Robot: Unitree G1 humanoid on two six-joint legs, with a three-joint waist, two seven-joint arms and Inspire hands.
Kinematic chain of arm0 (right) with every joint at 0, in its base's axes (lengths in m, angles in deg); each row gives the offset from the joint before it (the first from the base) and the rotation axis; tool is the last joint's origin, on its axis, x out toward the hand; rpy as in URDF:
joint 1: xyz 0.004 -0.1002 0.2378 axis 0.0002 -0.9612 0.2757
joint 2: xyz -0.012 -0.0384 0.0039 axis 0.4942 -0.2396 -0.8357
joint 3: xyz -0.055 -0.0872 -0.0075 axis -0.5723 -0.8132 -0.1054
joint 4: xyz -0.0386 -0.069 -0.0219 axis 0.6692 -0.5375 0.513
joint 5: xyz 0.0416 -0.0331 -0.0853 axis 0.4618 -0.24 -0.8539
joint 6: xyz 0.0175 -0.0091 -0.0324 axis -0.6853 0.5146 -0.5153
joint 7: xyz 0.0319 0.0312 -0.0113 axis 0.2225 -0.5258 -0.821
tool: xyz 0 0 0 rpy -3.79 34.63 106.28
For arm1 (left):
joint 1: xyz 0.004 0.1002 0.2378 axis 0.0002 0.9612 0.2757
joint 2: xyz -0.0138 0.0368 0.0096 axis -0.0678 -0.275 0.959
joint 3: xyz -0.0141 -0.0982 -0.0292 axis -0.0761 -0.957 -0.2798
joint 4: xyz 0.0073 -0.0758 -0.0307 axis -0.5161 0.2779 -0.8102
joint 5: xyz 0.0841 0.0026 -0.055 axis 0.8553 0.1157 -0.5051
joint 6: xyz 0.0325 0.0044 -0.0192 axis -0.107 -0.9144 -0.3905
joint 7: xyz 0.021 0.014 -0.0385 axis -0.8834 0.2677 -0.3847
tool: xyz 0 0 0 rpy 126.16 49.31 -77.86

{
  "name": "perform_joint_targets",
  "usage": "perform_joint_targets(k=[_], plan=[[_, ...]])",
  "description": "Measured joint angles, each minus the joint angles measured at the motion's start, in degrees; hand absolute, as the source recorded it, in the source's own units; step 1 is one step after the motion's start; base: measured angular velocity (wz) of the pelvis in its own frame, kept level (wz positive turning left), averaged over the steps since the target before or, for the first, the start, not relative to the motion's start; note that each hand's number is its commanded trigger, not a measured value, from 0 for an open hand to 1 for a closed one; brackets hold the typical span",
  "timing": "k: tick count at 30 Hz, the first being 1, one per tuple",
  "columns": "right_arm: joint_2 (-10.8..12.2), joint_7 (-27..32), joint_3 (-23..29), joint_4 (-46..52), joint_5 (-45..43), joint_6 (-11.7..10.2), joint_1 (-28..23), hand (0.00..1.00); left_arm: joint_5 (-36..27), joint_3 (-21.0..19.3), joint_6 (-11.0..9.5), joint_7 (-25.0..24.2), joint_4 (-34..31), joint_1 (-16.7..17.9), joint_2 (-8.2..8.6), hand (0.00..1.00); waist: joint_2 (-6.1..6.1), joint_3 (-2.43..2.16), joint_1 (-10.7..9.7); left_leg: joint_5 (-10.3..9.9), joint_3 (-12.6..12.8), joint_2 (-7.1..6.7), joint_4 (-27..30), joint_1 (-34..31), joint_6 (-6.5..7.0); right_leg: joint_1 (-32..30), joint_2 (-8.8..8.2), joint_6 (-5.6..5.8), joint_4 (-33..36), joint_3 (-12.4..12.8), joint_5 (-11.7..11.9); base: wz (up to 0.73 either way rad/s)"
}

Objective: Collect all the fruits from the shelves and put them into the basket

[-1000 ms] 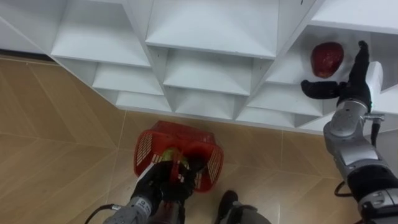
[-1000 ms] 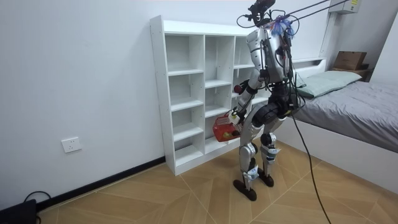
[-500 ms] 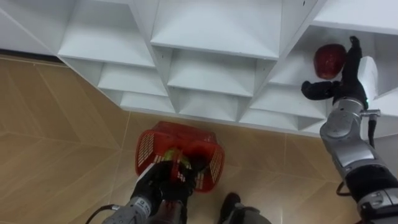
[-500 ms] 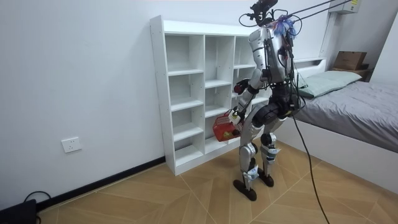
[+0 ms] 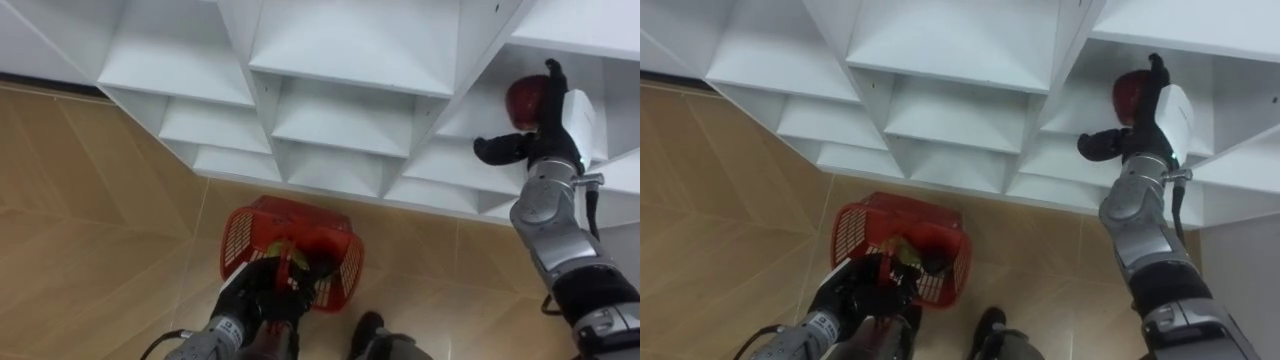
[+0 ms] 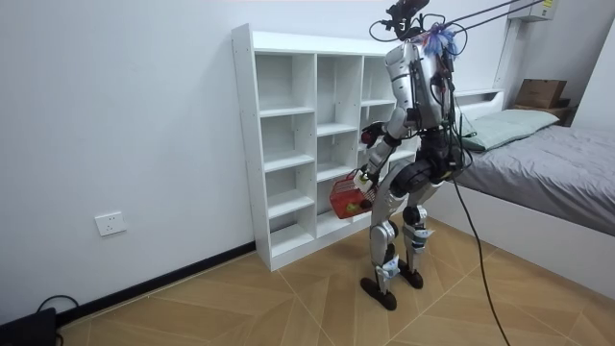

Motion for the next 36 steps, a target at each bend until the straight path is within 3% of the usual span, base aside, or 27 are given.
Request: perform_joint_targets(k=[7,8,9,12,36], plan=[[0.00,-1.08,-0.01,-0.01,-0.05,0.00,0.00,0.00,-0.01,0.01,-0.04,0.00,0.00,0.00,0.16,1.00,-0.03,0.02,0.32,0.00,-0.09,-0.02,-0.05,-0.06,0.00,-0.01,0.00,0.00,-0.10,-0.08,0.00,0.00],[0.00,-1.22,-0.01,-0.01,-0.09,0.00,0.00,0.16,0.00,0.02,-0.05,0.00,0.00,-0.01,0.17,1.00,-0.04,0.03,0.33,0.00,-0.13,-0.02,-0.04,-0.08,0.00,-0.01,0.00,0.00,-0.13,-0.11,0.00,0.00],[0.00,-1.28,-0.02,-0.01,-0.18,0.00,0.00,0.50,0.00,0.03,-0.06,0.00,0.00,-0.01,0.18,1.00,-0.04,0.03,0.33,0.00,-0.13,-0.02,-0.04,-0.09,0.00,-0.01,0.00,0.00,-0.14,-0.11,0.00,0.00],[0.00,-1.50,-0.02,-0.03,-0.28,0.00,0.00,1.00,0.01,0.03,-0.06,0.00,0.00,-0.01,0.18,1.00,-0.04,0.03,0.33,0.00,-0.14,-0.02,-0.05,-0.09,0.00,0.00,0.00,0.00,-0.17,-0.14,0.00,0.00],[-0.87,-2.16,-1.11,-0.30,-4.53,-0.53,-0.12,1.00,0.01,0.12,-0.23,0.00,0.00,-0.03,0.18,1.00,-0.05,0.08,0.44,-0.09,-0.61,0.08,-0.18,-0.44,-0.07,0.18,0.15,0.01,-0.94,-0.72,0.09,0.00]])
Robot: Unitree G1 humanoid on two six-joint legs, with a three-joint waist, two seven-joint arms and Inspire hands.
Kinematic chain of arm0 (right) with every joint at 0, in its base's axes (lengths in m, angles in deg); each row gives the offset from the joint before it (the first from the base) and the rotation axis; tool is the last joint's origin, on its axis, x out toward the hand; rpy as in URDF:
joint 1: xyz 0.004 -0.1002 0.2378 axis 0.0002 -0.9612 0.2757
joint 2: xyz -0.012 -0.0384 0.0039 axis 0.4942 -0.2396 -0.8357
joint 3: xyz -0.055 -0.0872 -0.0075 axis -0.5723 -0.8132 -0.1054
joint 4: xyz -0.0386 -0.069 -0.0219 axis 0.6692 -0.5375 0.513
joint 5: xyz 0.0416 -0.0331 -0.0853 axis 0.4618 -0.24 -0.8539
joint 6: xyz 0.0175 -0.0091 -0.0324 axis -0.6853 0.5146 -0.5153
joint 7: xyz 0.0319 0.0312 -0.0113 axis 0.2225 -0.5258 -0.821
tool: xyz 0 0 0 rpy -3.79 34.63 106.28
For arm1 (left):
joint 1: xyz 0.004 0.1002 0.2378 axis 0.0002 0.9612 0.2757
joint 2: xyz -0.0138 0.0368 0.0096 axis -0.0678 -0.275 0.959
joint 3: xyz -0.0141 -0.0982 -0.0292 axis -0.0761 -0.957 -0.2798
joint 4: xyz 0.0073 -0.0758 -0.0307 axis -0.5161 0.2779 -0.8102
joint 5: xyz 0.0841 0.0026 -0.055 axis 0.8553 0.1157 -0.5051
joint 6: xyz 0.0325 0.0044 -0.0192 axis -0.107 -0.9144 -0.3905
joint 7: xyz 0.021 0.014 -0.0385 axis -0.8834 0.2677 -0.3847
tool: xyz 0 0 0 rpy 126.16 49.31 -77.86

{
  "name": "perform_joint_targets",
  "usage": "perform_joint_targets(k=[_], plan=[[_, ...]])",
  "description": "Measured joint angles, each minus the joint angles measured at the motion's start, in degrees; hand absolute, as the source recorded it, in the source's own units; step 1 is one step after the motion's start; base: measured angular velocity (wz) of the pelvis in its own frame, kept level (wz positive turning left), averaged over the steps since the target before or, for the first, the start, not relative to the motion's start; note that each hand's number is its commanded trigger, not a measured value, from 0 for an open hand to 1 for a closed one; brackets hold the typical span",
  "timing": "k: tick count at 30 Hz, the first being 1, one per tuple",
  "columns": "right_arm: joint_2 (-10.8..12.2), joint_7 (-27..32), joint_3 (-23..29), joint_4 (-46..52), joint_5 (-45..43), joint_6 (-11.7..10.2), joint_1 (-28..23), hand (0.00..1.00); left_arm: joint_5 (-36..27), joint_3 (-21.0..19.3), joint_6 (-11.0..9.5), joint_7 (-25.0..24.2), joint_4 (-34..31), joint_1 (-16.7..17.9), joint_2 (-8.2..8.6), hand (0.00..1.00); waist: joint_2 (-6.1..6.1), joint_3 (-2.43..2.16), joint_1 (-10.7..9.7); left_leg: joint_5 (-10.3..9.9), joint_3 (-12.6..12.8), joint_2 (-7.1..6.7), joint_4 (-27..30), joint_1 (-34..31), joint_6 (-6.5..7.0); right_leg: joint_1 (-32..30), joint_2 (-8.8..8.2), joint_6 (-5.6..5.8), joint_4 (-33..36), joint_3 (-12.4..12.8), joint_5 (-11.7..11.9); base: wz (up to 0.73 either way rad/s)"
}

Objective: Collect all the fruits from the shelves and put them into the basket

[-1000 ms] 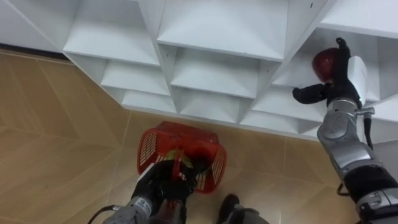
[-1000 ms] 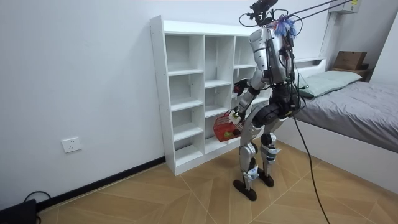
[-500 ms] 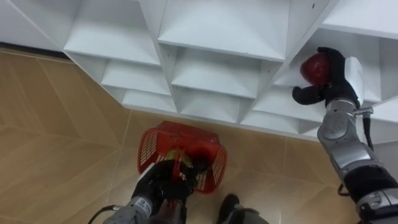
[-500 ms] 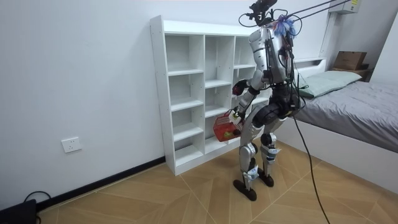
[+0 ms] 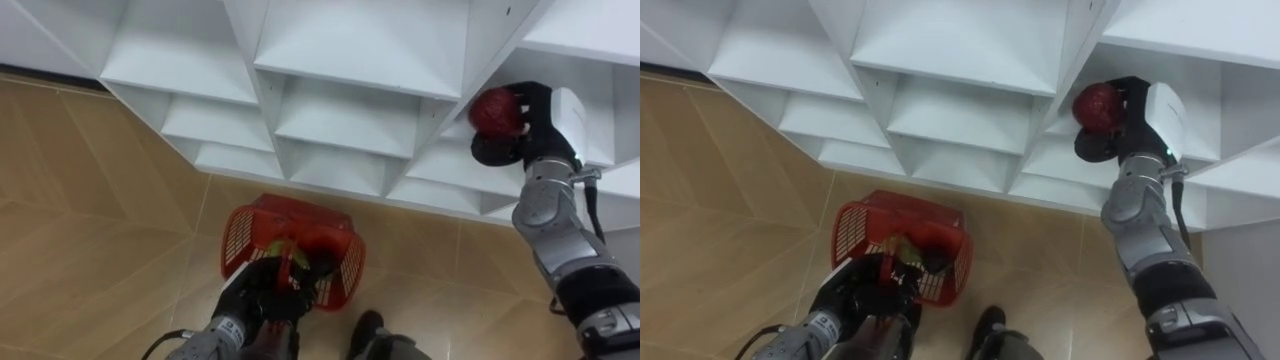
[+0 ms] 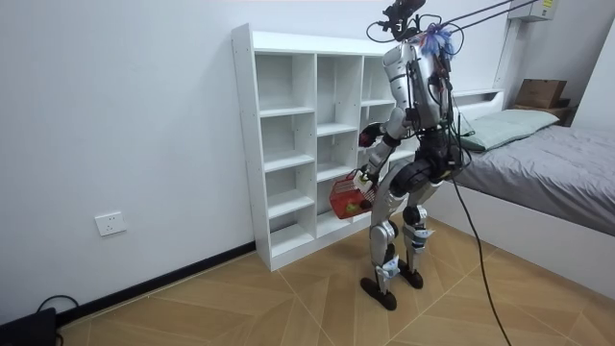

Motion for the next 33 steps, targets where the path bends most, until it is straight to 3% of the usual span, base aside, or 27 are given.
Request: perform_joint_targets(k=[17,23,26,33], plan=[[0.04,-0.41,-1.31,0.04,1.43,-0.60,-0.36,1.00,-0.02,0.05,-0.06,0.05,0.31,-0.41,0.33,1.00,0.14,0.11,0.32,0.00,-0.09,-0.08,-0.27,-0.10,0.00,-0.12,-0.07,0.00,0.12,-0.02,0.00,0.00],[0.29,-1.07,-1.58,0.98,3.31,-0.51,-0.47,1.00,-1.20,0.19,-0.92,0.21,2.01,-0.95,0.33,1.00,0.10,0.16,0.23,0.01,0.26,-0.02,-0.76,0.34,0.00,0.18,-0.06,0.00,-0.12,0.08,0.00,-0.01],[1.71,-1.24,-1.44,1.90,3.35,-0.24,-0.51,1.00,-1.22,0.14,-1.02,0.22,2.65,-0.94,0.25,1.00,0.14,0.18,0.05,0.04,0.34,0.26,-1.60,1.45,-0.05,1.23,0.38,0.02,-1.24,0.15,0.17,-0.05],[1.97,-2.86,-2.73,4.67,3.33,-0.53,-2.50,1.00,-1.10,0.01,-1.21,0.19,4.79,-1.43,-0.02,1.00,0.80,0.27,-0.11,-0.16,1.02,1.40,-2.94,4.22,-0.38,4.26,1.88,-0.09,-4.41,0.42,0.93,-0.09]])
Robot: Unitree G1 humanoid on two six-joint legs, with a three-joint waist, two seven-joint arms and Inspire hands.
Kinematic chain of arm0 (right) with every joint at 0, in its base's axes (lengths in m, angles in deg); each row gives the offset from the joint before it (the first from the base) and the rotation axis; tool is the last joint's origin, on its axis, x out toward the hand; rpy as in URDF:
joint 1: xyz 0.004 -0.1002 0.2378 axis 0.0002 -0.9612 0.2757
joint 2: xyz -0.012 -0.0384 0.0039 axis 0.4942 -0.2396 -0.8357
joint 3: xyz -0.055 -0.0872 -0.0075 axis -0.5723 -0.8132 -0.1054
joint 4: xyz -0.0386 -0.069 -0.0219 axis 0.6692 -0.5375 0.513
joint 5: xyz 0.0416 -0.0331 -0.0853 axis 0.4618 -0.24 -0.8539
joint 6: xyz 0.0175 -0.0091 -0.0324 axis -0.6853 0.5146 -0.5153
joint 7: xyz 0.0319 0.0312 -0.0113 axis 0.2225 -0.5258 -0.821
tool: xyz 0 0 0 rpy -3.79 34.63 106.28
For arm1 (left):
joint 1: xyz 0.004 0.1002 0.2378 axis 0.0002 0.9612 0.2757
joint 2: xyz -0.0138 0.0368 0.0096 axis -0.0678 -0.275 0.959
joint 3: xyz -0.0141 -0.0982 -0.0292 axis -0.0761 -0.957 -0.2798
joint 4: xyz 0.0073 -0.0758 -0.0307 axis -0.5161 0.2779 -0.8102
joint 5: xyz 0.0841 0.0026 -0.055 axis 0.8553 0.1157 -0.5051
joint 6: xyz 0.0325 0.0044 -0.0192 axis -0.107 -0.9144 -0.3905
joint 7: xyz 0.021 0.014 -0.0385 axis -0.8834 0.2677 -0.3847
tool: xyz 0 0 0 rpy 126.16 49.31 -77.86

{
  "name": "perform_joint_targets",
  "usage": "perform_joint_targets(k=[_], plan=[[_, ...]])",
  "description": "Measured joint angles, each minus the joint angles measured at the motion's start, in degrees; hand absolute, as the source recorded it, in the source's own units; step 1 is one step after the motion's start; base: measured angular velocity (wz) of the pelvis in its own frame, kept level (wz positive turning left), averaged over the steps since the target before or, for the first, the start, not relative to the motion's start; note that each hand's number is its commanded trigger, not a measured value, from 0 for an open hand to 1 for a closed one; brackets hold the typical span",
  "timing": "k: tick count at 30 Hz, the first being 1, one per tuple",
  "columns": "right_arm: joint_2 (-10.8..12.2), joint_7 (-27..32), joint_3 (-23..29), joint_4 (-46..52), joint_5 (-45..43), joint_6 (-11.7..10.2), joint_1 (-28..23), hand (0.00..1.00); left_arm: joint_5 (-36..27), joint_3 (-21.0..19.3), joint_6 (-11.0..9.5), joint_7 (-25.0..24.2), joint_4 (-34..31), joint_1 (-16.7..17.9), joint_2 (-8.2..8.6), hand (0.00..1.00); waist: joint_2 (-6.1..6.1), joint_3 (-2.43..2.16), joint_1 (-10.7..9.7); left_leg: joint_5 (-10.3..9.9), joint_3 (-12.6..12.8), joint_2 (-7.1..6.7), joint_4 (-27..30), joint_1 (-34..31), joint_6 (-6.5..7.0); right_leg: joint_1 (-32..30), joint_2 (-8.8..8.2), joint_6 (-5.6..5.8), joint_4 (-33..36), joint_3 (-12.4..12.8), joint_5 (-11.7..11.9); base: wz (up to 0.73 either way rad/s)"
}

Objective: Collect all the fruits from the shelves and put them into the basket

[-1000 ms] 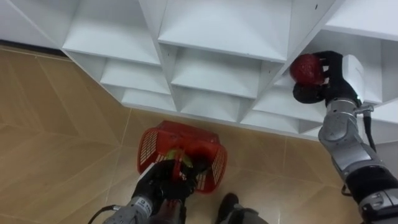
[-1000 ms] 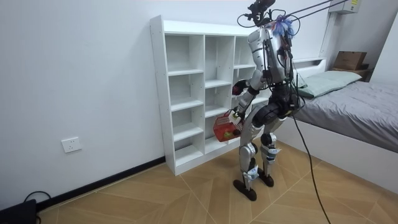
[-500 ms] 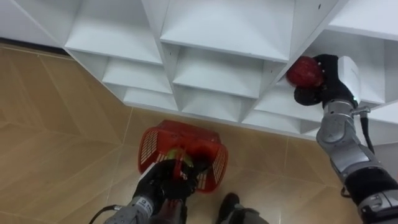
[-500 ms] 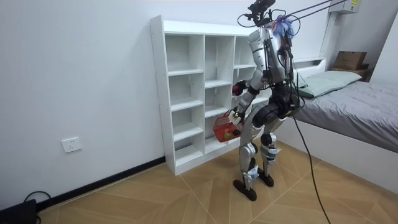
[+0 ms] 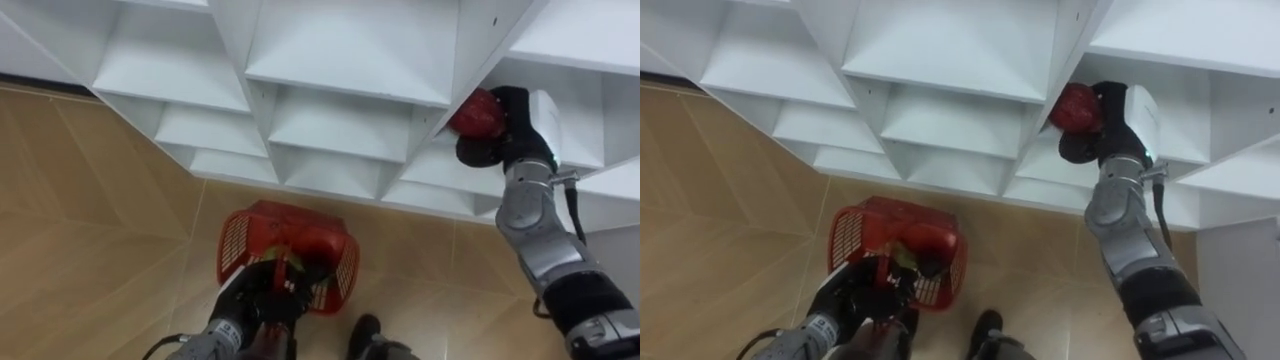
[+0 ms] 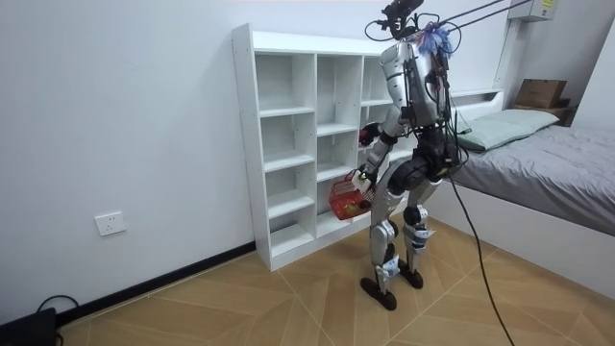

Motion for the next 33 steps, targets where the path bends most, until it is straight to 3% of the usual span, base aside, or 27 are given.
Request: perform_joint_targets(k=[7,16,23,33], plan=[[0.04,-1.75,-0.49,-0.01,1.02,-0.20,-0.48,1.00,-0.03,-0.10,-0.79,0.02,1.39,-0.21,0.11,1.00,0.97,-0.17,0.08,0.00,0.60,0.34,-0.77,1.77,-0.01,1.71,0.54,0.08,-1.26,0.56,0.13,-0.05],[0.02,-3.85,-0.53,1.17,4.86,-0.48,-0.46,1.00,-1.23,-0.05,-0.57,0.60,2.29,-0.51,0.51,1.00,2.45,-0.84,0.06,0.00,1.81,0.55,-1.52,3.34,-0.01,2.61,0.86,0.17,-1.68,1.50,0.58,-0.05],[0.32,-4.07,-0.53,1.43,5.49,-0.44,-0.46,1.00,-1.62,-0.15,0.09,1.85,4.49,-1.70,1.77,1.00,2.66,-0.96,0.04,0.02,2.19,0.54,-2.00,4.02,0.01,2.92,0.86,0.15,-1.74,1.77,0.73,0.00],[0.79,-4.50,-0.41,1.42,6.09,-0.28,-0.46,1.00,-2.55,-0.04,0.50,1.91,5.55,-2.33,1.89,1.00,2.74,-1.01,-0.29,0.03,2.25,0.56,-2.35,4.79,0.01,3.69,0.89,0.16,-2.09,1.74,0.73,0.00]])
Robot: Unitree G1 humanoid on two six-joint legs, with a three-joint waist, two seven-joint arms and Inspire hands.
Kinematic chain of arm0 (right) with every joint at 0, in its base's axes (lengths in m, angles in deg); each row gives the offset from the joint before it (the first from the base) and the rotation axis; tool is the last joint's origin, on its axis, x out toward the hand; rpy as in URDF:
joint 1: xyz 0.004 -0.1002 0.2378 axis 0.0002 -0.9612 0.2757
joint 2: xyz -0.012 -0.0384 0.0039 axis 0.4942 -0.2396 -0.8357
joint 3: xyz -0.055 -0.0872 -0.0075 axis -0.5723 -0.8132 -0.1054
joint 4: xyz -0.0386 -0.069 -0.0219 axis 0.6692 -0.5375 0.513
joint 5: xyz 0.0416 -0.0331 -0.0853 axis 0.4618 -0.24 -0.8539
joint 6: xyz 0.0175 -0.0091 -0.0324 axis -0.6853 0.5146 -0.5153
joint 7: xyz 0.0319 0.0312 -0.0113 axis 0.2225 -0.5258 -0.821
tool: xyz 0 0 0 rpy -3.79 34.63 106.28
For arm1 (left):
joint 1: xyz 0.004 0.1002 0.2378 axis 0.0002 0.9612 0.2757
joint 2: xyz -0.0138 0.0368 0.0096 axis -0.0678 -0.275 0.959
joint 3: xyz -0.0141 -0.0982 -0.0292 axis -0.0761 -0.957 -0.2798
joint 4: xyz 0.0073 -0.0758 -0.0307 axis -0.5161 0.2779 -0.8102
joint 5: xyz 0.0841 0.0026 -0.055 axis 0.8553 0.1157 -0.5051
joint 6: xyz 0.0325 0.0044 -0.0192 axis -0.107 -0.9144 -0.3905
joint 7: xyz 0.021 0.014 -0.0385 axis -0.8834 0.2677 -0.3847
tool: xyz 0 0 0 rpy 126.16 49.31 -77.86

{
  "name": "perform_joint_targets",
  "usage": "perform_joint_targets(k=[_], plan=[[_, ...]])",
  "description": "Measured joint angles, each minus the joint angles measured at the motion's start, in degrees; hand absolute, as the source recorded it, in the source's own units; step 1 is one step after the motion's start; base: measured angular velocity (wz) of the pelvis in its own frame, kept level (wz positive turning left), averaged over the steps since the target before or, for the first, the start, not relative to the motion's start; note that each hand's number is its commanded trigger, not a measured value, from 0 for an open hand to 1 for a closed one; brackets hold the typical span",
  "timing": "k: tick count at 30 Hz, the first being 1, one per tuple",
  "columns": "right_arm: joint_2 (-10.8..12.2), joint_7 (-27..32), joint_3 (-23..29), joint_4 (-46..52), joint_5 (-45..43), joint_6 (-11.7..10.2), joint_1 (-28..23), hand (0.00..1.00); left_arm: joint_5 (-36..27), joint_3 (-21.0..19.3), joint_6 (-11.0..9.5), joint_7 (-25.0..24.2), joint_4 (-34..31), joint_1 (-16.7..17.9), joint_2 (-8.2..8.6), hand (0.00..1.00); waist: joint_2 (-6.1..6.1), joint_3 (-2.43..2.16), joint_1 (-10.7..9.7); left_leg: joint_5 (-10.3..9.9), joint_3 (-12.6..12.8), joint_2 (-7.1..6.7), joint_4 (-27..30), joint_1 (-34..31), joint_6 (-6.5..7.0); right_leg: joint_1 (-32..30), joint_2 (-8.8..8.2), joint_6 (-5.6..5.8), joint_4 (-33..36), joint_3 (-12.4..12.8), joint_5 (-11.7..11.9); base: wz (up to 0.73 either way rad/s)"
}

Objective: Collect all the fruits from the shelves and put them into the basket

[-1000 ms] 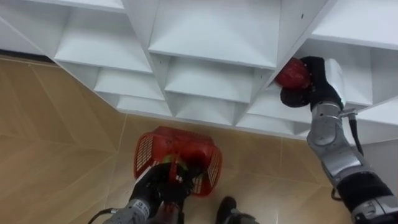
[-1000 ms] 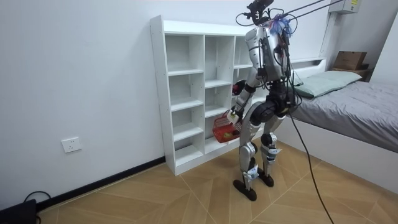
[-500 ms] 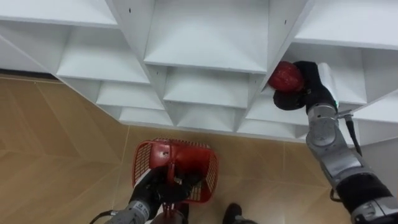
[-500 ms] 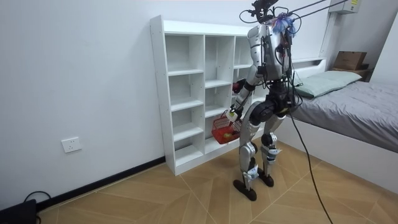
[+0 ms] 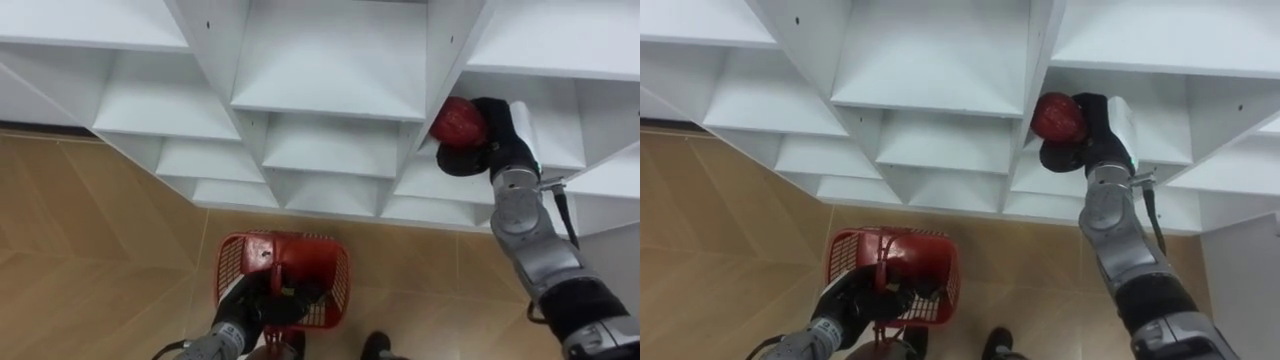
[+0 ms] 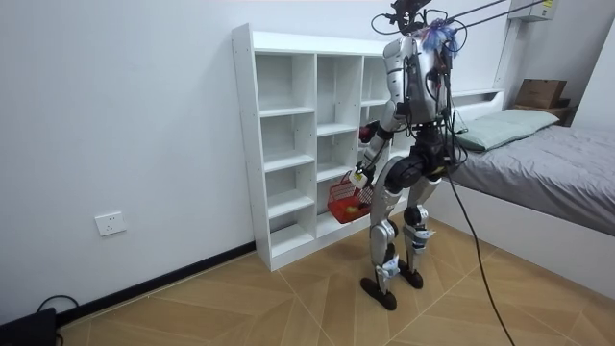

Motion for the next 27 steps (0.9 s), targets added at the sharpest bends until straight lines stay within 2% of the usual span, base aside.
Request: perform_joint_targets(k=[3,15,27], plan=[[0.97,-0.31,0.12,-0.12,0.06,-0.07,-0.07,1.00,0.02,0.00,-0.01,-0.01,0.05,0.07,-0.08,1.00,0.01,0.01,-0.93,0.01,-0.01,0.03,-0.02,0.18,0.00,0.34,0.02,0.04,-0.27,-0.09,0.02,0.00],[1.29,-2.34,-0.15,-0.31,3.06,-1.48,-4.49,1.00,-0.15,0.09,-0.64,0.77,0.05,0.80,-0.20,1.00,0.02,0.04,-1.28,0.01,-0.06,-0.04,-0.08,0.55,0.01,0.72,-0.04,0.20,-0.39,-0.05,0.02,0.00],[2.22,-2.91,0.57,0.46,2.77,-2.76,-6.46,1.00,-0.32,-1.15,-0.65,1.04,0.08,1.41,-0.39,1.00,-0.05,-0.16,-4.67,0.04,-0.10,-0.06,0.05,0.50,0.07,0.83,0.01,0.28,-0.61,0.02,0.08,0.00]])
